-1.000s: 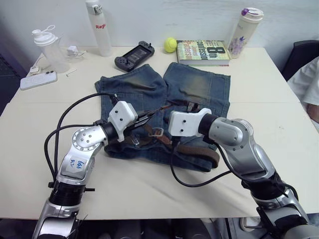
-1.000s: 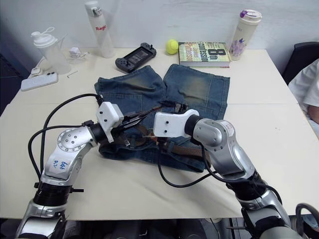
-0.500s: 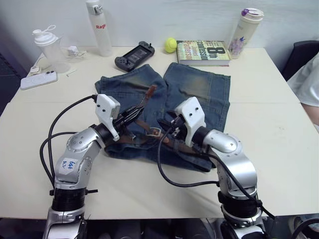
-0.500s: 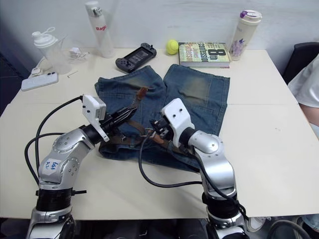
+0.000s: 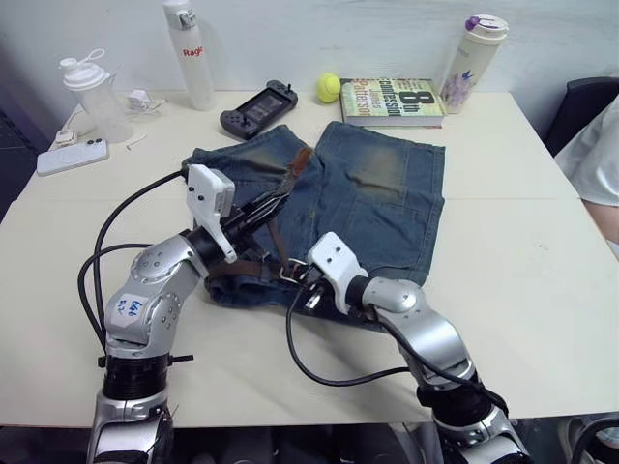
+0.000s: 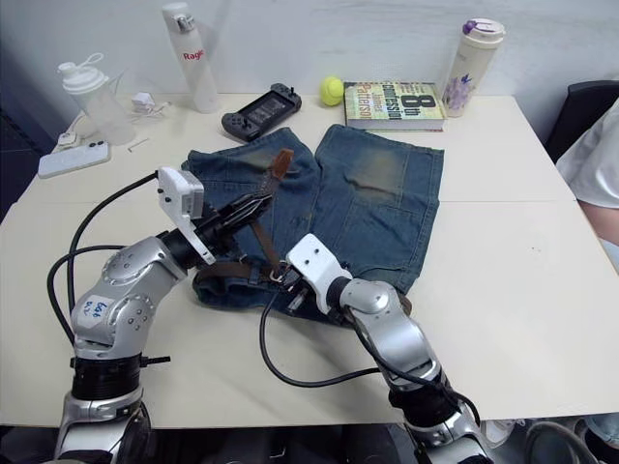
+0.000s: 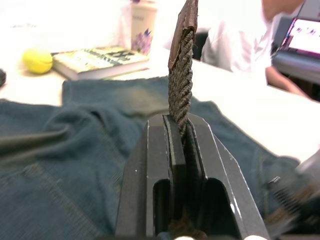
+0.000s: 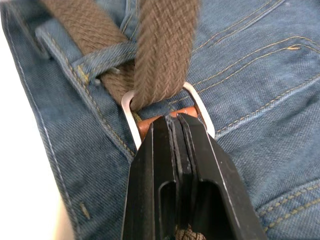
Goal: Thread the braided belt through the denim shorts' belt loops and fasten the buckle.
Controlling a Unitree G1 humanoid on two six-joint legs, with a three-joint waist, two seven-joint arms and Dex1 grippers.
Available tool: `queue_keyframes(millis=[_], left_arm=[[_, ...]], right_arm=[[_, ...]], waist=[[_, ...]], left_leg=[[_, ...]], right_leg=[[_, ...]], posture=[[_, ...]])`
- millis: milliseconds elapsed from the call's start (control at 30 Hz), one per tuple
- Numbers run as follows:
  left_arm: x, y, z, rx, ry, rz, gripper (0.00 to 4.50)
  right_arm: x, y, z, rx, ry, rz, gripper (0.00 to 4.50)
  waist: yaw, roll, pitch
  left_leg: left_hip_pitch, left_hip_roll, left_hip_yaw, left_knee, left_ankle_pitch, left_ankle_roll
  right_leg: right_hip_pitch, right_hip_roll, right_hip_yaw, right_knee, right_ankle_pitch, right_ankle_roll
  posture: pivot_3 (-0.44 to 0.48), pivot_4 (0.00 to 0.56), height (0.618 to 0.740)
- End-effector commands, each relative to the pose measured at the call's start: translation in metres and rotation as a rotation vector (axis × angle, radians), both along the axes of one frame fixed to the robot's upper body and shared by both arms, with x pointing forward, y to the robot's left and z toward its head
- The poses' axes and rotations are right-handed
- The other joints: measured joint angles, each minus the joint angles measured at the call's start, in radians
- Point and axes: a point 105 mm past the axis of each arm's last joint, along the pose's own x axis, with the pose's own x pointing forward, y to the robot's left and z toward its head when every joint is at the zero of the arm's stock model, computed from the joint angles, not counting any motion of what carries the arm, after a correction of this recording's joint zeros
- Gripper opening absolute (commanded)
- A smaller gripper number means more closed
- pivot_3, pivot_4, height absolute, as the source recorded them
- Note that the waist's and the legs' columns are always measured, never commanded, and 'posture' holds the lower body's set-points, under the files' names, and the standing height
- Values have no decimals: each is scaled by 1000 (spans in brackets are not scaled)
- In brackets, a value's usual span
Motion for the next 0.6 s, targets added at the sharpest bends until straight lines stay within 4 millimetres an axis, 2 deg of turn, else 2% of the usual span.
queue_keyframes(millis=[33, 133, 267, 433, 500, 600], left_arm=[[-7, 23, 22, -36, -71, 59, 0], [-8, 39, 2, 36, -25, 97, 0], [-8, 47, -23, 73, 31, 126, 0], [-8, 41, -25, 57, 34, 122, 0], [-7, 39, -25, 53, 34, 121, 0], [-6, 38, -25, 51, 33, 117, 0]], right_arm=[[1, -14, -39, -108, 99, -52, 24], [-1, -14, -35, -65, 102, -54, 24], [0, -10, -2, 17, -16, -32, 24], [-2, -16, 26, 128, -25, -59, 24], [-2, -19, 29, 134, -23, -68, 24], [-2, -32, 21, 62, -15, -95, 24]], waist=[[1, 0, 0], [1, 0, -1], [4, -1, -1], [7, -1, -1], [6, -1, -1], [5, -1, -1]], left_leg=[[0, 0, 0, 0, 0, 0], [1, 0, 0, 0, 0, 0], [1, 0, 0, 0, 0, 0], [-1, -1, -1, -1, 0, 0], [-1, -1, -1, -1, 0, 0], [-1, -1, -1, -1, -1, 0]], right_leg=[[0, 0, 0, 0, 0, 0], [0, 0, 0, 0, 0, 0], [1, 0, 0, -1, 0, 0], [0, -1, 0, -1, 0, 0], [0, -1, 0, -1, 0, 0], [0, -1, 0, -1, 0, 0]], posture=[[0, 150, 740], [0, 150, 740], [0, 150, 740], [0, 150, 740], [0, 150, 740], [0, 150, 740]])
